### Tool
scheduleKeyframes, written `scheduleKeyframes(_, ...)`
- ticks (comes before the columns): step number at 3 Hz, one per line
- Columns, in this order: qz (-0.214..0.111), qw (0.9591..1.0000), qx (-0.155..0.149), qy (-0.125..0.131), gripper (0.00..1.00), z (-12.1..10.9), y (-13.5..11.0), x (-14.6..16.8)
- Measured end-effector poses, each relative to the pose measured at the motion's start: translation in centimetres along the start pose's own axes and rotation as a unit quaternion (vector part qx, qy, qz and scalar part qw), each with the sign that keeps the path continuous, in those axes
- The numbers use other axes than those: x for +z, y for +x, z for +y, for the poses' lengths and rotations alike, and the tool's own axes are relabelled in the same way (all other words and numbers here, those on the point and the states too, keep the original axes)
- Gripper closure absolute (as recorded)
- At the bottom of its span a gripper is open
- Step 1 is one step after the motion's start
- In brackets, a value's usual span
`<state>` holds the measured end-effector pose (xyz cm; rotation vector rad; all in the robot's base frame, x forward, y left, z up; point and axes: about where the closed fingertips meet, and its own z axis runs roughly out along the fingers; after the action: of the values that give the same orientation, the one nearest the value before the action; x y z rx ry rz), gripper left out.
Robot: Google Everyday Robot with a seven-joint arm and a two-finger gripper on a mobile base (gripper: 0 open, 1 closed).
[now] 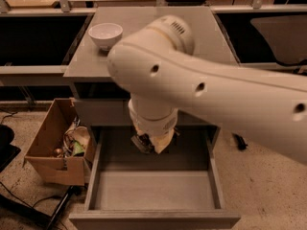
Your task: Pick rxbar chocolate from middle drawer and place on counter
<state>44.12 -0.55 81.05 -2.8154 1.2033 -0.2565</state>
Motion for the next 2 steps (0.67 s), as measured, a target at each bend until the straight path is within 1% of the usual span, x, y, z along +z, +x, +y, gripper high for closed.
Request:
scheduleKeyframes(1, 0.013, 0.9996, 0.023, 0.010, 1.00, 0.18, 2.95, -5.35)
scheduleKeyframes(2, 0.013, 0.9996, 0.023, 0.010, 1.00, 0.18, 2.96, -5.36)
